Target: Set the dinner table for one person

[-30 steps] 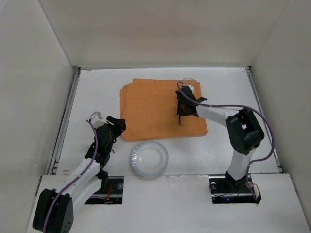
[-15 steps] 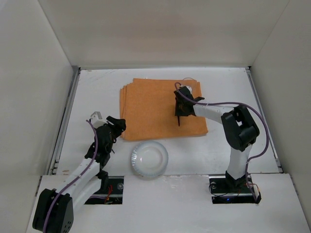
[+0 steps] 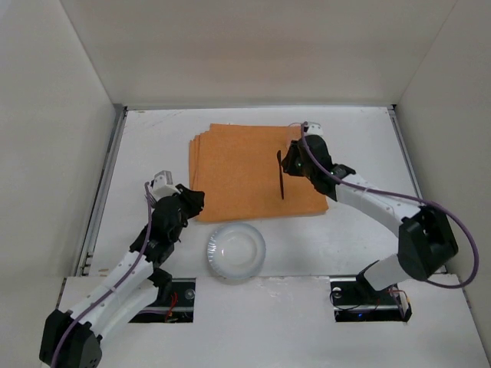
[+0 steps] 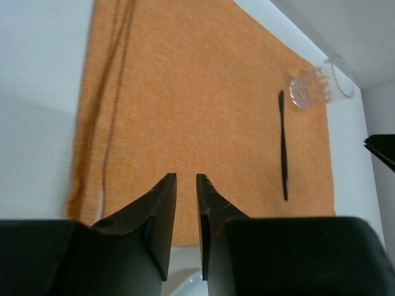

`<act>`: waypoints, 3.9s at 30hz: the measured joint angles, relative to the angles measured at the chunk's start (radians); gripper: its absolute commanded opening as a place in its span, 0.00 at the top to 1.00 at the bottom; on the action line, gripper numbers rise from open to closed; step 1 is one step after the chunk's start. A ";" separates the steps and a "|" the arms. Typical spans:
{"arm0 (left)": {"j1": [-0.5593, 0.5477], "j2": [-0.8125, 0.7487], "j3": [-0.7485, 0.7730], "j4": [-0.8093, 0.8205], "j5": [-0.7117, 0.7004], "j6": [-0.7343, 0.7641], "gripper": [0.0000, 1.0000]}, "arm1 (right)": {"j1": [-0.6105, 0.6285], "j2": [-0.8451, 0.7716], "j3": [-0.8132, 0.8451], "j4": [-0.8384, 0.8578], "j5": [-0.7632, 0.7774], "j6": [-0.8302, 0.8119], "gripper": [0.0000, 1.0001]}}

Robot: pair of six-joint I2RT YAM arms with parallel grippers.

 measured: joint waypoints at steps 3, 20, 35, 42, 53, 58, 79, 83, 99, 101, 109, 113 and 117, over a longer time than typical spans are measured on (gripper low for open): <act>-0.081 -0.039 0.050 -0.103 -0.001 0.020 0.83 | 0.003 -0.111 -0.161 0.104 0.005 0.027 0.88; -0.341 -0.151 0.074 -0.684 -0.074 -0.213 0.50 | -0.025 -0.195 -0.431 0.368 -0.076 0.114 0.52; -0.437 -0.155 -0.064 -0.612 -0.031 -0.368 0.57 | -0.025 -0.194 -0.437 0.392 -0.107 0.122 0.51; -0.449 -0.161 -0.141 -0.470 0.015 -0.398 0.82 | -0.025 -0.178 -0.437 0.393 -0.107 0.122 0.51; -0.494 -0.179 -0.135 -0.393 0.024 -0.392 0.95 | -0.054 -0.176 -0.437 0.395 -0.108 0.122 0.51; -0.560 -0.173 -0.087 -0.409 0.018 -0.353 0.95 | -0.111 -0.209 -0.454 0.400 -0.107 0.141 0.50; -0.404 0.020 0.066 -0.103 0.067 -0.225 0.97 | -0.184 -0.244 -0.501 0.413 -0.106 0.194 0.50; -0.281 0.142 0.068 0.055 0.083 -0.209 0.97 | -0.190 -0.246 -0.507 0.413 -0.106 0.200 0.50; -0.027 0.737 0.211 0.532 0.271 -0.252 0.97 | -0.190 -0.245 -0.507 0.413 -0.106 0.201 0.50; -0.022 0.769 0.217 0.565 0.288 -0.255 0.97 | -0.190 -0.245 -0.507 0.413 -0.106 0.201 0.50; 0.012 0.911 0.236 0.660 0.303 -0.270 0.97 | -0.190 -0.243 -0.507 0.413 -0.106 0.201 0.50; 0.021 0.969 0.236 0.689 0.310 -0.278 0.96 | -0.190 -0.243 -0.507 0.413 -0.106 0.200 0.50; 0.024 1.010 0.236 0.701 0.314 -0.287 0.95 | -0.190 -0.243 -0.507 0.413 -0.106 0.200 0.50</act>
